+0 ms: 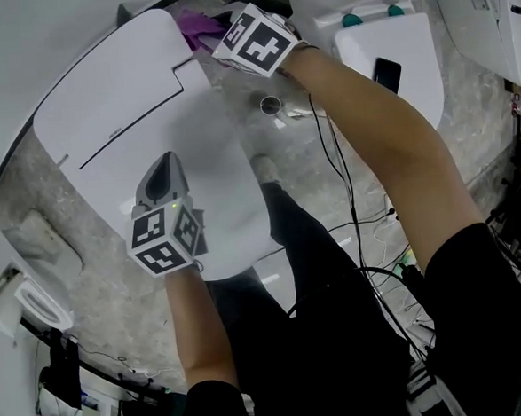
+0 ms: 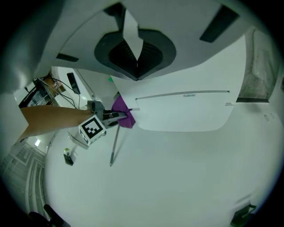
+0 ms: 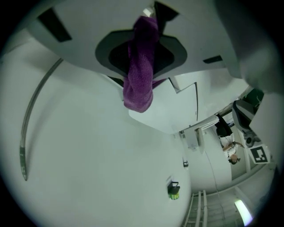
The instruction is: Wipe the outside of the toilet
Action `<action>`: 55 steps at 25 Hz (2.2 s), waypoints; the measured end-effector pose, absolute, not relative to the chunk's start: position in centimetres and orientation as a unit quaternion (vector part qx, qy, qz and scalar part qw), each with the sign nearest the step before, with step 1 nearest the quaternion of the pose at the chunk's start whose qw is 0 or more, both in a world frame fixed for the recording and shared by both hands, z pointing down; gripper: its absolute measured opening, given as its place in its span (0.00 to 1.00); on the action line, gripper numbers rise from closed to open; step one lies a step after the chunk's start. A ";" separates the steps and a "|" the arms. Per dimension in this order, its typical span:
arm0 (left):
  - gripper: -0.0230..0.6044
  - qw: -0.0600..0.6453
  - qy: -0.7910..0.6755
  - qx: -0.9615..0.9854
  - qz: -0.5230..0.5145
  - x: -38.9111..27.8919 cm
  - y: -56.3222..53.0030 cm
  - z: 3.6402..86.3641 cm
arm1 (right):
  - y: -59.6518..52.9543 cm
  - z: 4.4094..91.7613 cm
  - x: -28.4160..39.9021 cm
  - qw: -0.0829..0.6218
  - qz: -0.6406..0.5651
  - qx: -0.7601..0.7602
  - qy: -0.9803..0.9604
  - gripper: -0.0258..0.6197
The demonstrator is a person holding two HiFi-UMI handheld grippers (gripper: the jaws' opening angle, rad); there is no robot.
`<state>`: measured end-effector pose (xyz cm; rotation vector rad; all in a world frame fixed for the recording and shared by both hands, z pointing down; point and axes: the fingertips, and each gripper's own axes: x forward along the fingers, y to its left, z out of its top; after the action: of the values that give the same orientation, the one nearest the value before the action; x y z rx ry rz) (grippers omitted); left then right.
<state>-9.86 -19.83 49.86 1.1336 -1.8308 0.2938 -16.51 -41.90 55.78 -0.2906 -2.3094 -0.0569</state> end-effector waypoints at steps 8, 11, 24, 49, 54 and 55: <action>0.05 0.463 -0.733 0.474 0.155 -9.1 -21.5 50.5 | -39.4 58.3 -16.6 0.344 -0.042 -0.200 -0.916 0.17; 0.05 0.462 -0.732 0.474 0.164 -9.8 -21.7 50.8 | -39.3 59.1 -17.0 0.337 -0.036 -0.211 -0.917 0.17; 0.05 0.471 -0.736 0.454 0.175 -11.0 -21.9 51.7 | -39.9 63.7 -17.8 0.328 0.003 -0.258 -0.909 0.17; 0.05 0.496 -0.722 0.435 0.207 -8.8 -20.5 54.0 | -38.1 67.4 -15.4 0.356 -0.066 -0.334 -0.870 0.16; 0.05 0.494 -0.715 0.446 0.214 -8.7 -21.0 54.3 | -36.4 67.6 -13.3 0.341 -0.046 -0.379 -0.859 0.16; 0.05 0.495 -0.714 0.447 0.214 -8.7 -21.0 54.4 | -36.0 67.6 -12.9 0.339 -0.046 -0.387 -0.856 0.16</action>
<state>-8.72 -21.03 54.36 1.0828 -1.7301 0.5198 -12.93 -36.04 67.61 -1.0075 -2.2305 -0.1210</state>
